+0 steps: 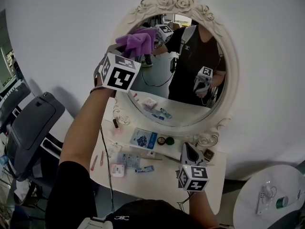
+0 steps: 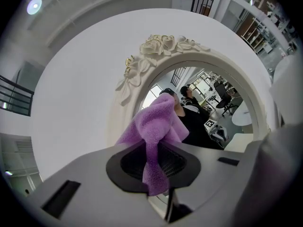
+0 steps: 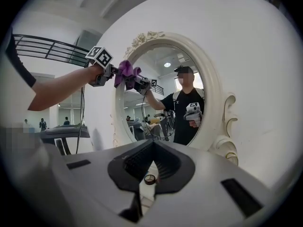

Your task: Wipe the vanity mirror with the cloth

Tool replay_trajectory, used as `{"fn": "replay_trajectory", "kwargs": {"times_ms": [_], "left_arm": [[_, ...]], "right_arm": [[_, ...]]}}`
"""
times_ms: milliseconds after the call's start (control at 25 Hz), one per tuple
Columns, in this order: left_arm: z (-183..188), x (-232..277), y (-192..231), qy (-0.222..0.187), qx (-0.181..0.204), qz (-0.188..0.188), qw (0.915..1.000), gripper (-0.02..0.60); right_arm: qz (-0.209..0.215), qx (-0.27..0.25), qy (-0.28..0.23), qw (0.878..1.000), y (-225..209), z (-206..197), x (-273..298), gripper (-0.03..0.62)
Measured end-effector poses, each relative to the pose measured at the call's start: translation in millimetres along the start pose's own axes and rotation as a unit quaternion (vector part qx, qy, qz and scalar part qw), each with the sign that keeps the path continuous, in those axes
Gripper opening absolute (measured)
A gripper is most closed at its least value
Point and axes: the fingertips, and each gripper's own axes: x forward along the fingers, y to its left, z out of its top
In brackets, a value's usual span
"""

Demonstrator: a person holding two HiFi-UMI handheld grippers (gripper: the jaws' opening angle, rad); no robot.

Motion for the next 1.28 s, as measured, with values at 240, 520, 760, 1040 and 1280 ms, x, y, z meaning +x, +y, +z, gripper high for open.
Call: {"fn": "replay_trajectory", "kwargs": {"times_ms": [240, 520, 760, 1040, 1280], "left_arm": [[1.5, 24.1, -1.0, 0.003, -0.018, -0.017, 0.9997, 0.058], [-0.6, 27.7, -3.1, 0.004, 0.011, -0.034, 0.9994, 0.058], [-26.8, 28.2, -13.0, 0.020, 0.021, -0.045, 0.9986, 0.058], [-81.4, 27.9, -31.7, 0.047, 0.027, -0.029, 0.9981, 0.058], [-135.5, 27.8, -55.5, 0.084, 0.028, -0.033, 0.9955, 0.058]], "right_arm": [[-0.017, 0.003, 0.001, 1.000, -12.7, -0.5, 2.9, 0.008], [-0.021, 0.013, 0.013, 1.000, -17.3, -8.1, 11.7, 0.009], [-0.010, 0.012, 0.019, 1.000, -6.6, -12.4, 18.2, 0.008], [-0.005, 0.006, 0.028, 1.000, -1.5, -17.6, 17.8, 0.009], [-0.009, 0.001, 0.039, 0.999, 0.1, -24.9, 14.6, 0.009]]}}
